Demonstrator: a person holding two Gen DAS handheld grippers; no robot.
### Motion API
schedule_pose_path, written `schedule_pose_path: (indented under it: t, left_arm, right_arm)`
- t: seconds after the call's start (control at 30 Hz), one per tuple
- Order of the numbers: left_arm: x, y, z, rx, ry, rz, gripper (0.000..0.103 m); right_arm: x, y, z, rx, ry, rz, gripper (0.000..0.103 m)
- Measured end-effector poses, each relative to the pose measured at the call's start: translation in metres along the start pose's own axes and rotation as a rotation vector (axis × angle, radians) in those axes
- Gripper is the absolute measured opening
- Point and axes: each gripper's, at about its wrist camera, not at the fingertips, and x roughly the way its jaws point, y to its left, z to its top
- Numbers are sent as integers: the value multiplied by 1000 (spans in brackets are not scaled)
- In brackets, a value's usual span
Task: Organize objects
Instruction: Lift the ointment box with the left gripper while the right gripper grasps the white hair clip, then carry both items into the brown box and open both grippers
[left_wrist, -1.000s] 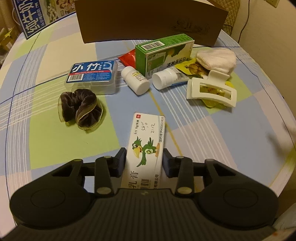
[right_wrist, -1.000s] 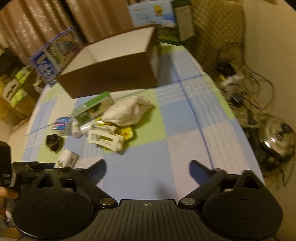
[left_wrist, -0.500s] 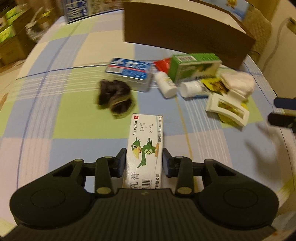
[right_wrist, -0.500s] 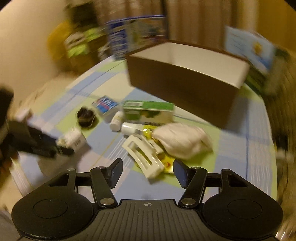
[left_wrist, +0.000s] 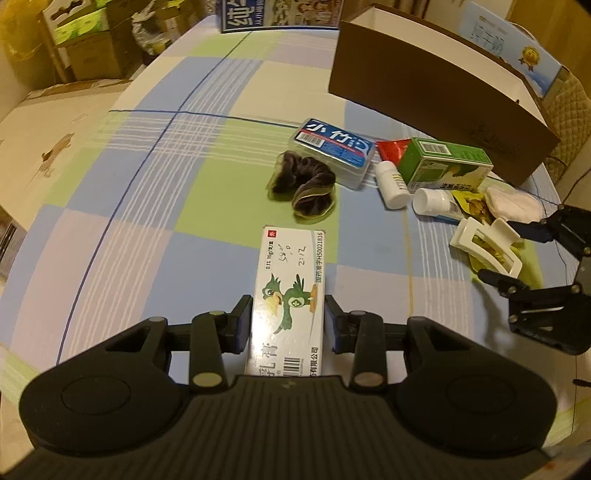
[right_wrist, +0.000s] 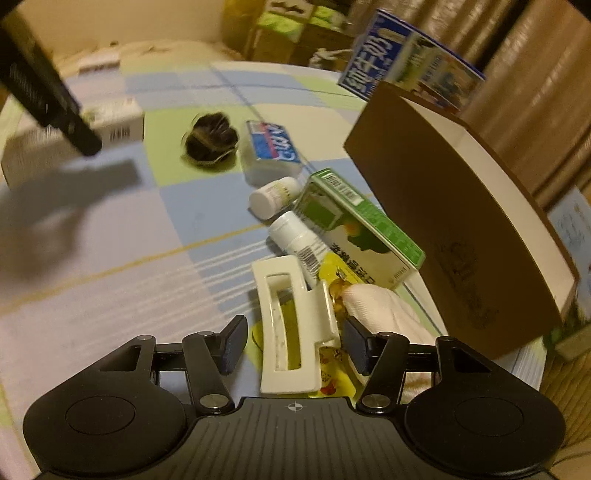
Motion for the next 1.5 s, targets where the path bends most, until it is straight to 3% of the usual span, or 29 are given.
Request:
schedule_pose_path:
  t: [0.17, 0.2, 0.33, 0.6, 0.7, 0.8, 1.17, 1.5]
  left_arm:
    - [-1, 0, 0, -11, 4, 6, 34]
    - [-1, 0, 0, -9, 5, 5, 34]
    - [-1, 1, 5, 10, 7, -10, 34]
    - [9, -8, 38, 113, -2, -102, 34]
    - [11, -16, 58, 170, -15, -148, 34]
    - [10, -21, 79, 220, -36, -193, 34]
    - [14, -58, 180, 368, -129, -304, 34]
    - [43, -124, 269, 426, -152, -328, 34]
  right_arm:
    - [12, 4, 6, -22, 8, -30, 47]
    - [12, 4, 7, -20, 1, -36, 40]
    - [-2, 2, 11, 64, -20, -16, 38]
    - [-34, -45, 10, 635, -43, 142, 37]
    - [-44, -62, 5, 831, -63, 162, 37]
    - [-55, -74, 8, 940, -86, 138, 37]
    - [-78, -140, 40, 1093, -196, -3, 37]
    - [-50, -224, 70, 1126, -182, -132, 38]
